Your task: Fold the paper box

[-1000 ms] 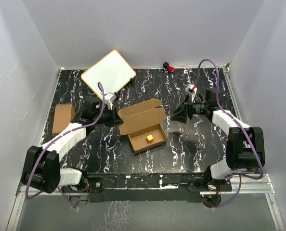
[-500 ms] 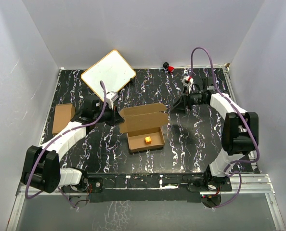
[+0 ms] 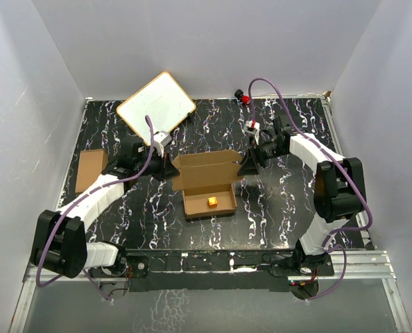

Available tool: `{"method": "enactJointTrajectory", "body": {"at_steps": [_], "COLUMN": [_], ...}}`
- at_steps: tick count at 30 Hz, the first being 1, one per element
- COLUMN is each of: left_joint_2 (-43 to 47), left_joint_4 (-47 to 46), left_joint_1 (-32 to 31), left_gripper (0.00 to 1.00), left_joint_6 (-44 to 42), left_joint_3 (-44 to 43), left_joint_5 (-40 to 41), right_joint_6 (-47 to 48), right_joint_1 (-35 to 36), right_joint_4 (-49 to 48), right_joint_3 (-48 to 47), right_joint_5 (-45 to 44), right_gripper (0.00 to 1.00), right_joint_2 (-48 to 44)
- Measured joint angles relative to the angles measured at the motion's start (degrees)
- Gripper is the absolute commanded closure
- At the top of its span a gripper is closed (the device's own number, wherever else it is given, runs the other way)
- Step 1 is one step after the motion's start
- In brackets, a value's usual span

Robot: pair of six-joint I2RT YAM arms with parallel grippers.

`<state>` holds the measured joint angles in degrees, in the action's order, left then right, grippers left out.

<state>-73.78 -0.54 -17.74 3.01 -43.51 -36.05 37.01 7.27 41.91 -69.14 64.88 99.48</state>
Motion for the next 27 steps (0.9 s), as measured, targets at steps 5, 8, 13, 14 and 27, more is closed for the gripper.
{"method": "enactJointTrajectory", "body": {"at_steps": [5, 8, 13, 14, 27], "left_joint_2": [0.00, 0.00, 0.00, 0.00, 0.00], "left_joint_4": [-0.02, -0.04, -0.04, -0.04, -1.75], "left_joint_1": [0.00, 0.00, 0.00, 0.00, 0.00], "left_gripper": [1.00, 1.00, 1.00, 1.00, 1.00], "left_joint_6": [-0.04, -0.02, -0.02, -0.02, 3.08], "left_joint_3": [0.00, 0.00, 0.00, 0.00, 0.00], "left_joint_5": [-0.13, -0.22, -0.39, -0.39, 0.44], "right_joint_6": [0.46, 0.50, 0.63, 0.68, 1.16], "right_joint_1": [0.35, 0.74, 1.75, 1.79, 2.12], "right_joint_4": [0.66, 0.74, 1.20, 1.22, 1.11], "right_joint_3": [-0.85, -1.64, -2.45, -2.45, -2.86], "right_joint_5": [-0.92, -1.16, -1.38, -1.42, -3.17], "right_gripper": [0.44, 0.50, 0.68, 0.74, 0.92], "right_joint_2": [0.00, 0.00, 0.04, 0.04, 0.33]}}
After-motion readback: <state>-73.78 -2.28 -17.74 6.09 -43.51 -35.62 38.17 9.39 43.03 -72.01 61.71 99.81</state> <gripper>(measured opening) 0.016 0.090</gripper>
